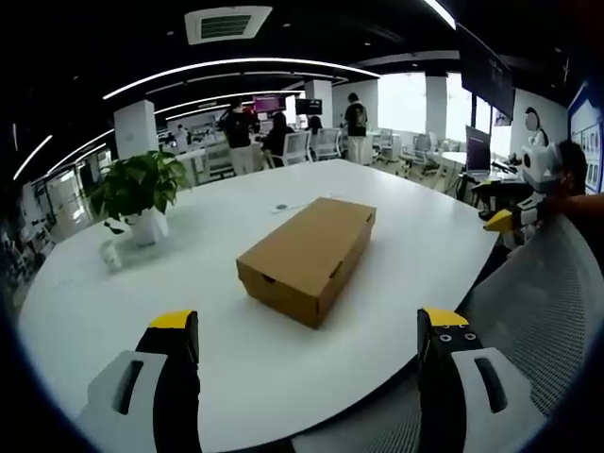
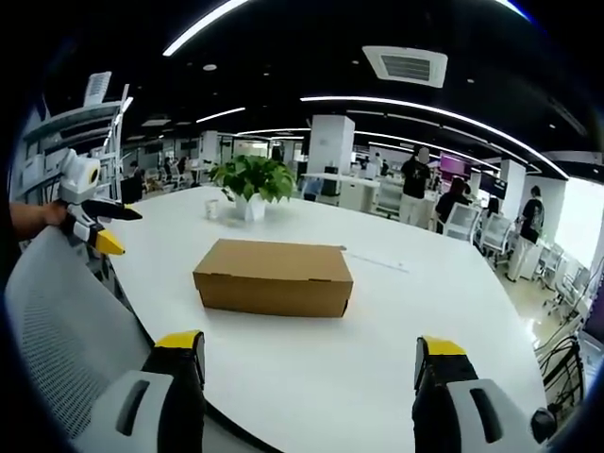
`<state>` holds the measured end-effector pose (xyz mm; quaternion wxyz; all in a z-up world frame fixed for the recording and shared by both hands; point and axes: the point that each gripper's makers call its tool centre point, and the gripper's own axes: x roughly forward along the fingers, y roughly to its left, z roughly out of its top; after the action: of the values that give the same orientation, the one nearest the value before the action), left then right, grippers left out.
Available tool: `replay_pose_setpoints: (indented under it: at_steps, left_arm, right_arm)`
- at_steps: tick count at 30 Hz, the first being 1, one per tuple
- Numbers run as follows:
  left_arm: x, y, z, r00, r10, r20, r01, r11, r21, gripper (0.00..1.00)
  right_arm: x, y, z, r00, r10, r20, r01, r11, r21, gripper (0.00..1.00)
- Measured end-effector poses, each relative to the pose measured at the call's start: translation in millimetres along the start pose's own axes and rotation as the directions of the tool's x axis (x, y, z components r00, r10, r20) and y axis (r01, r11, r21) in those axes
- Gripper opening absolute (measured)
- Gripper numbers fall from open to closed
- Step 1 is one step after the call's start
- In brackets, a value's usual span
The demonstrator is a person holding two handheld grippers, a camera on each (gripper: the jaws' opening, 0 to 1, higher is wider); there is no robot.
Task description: Operate the shoe box by opening the lid, removing the specified soft item, and placing it in the target area until the item is outside and the box remains undamaged.
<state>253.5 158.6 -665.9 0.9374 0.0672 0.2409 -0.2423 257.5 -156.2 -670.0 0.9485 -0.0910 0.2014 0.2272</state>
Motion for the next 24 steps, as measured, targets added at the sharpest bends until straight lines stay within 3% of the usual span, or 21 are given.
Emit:
replay_pose_setpoints:
  at_steps: [24]
  left_arm:
    - [-5.0, 2.1, 5.1, 1.0, 0.005, -0.013, -0.006, 0.999, -0.032, 1.0]
  right_arm:
    - [1.5, 3.0, 9.0, 0.999, 0.034, -0.019, -0.034, 0.999, 0.018, 0.92]
